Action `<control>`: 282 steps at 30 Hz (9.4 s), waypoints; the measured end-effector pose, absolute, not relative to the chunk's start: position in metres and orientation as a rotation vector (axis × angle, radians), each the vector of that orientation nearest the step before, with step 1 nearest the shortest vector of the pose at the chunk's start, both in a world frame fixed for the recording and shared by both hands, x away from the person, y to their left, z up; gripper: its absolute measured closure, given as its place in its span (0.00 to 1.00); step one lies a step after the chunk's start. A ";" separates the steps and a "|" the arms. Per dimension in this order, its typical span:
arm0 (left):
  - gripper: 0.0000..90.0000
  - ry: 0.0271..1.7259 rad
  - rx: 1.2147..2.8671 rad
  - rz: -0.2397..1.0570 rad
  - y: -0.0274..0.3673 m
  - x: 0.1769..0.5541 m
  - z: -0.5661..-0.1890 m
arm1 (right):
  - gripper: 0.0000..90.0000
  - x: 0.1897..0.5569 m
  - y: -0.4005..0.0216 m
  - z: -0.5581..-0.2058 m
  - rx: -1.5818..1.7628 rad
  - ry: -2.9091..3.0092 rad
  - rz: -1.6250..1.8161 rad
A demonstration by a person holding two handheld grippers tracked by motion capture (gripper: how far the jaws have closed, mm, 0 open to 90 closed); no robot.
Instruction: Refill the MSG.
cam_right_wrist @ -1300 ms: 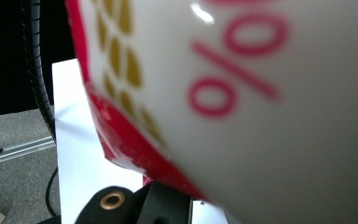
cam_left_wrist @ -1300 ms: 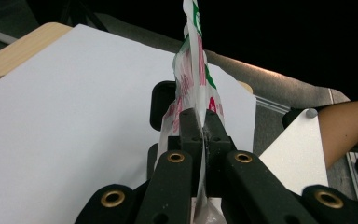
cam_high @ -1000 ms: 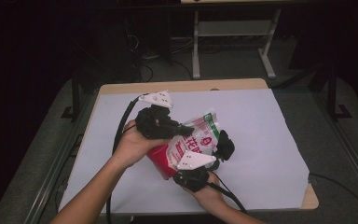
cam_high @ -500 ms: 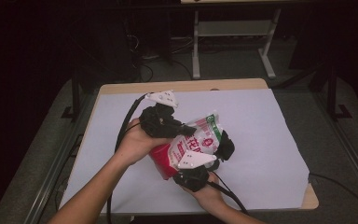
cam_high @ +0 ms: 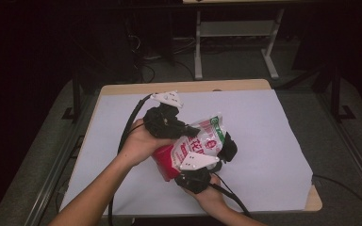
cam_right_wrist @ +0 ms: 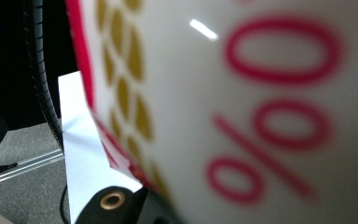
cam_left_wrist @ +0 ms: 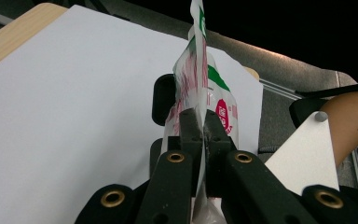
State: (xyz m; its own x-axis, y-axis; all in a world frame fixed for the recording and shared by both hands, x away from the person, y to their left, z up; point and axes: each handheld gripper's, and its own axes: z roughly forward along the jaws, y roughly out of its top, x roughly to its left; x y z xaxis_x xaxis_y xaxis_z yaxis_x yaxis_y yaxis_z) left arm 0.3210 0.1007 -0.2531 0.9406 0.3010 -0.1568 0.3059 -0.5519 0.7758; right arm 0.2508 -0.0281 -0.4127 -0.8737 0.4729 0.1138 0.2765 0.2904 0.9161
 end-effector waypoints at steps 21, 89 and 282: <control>1.00 0.458 2.195 -0.014 0.098 0.323 -0.260 | 1.00 0.251 -0.024 -0.416 0.707 2.387 1.643; 1.00 0.479 2.281 -0.069 0.083 0.330 -0.273 | 1.00 0.248 -0.019 -0.423 0.726 2.407 1.689; 1.00 0.528 2.218 -0.010 0.077 0.338 -0.258 | 1.00 0.255 -0.018 -0.421 0.812 2.350 1.751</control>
State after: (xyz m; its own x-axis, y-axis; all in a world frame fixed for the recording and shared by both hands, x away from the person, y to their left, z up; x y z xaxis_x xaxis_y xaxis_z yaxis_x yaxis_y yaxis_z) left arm 0.3376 0.0769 -0.2580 0.9114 0.3688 -0.1825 0.3752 -0.5626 0.7367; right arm 0.2553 -0.0181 -0.4213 -0.8526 0.4694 0.2296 0.3542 0.1962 0.9144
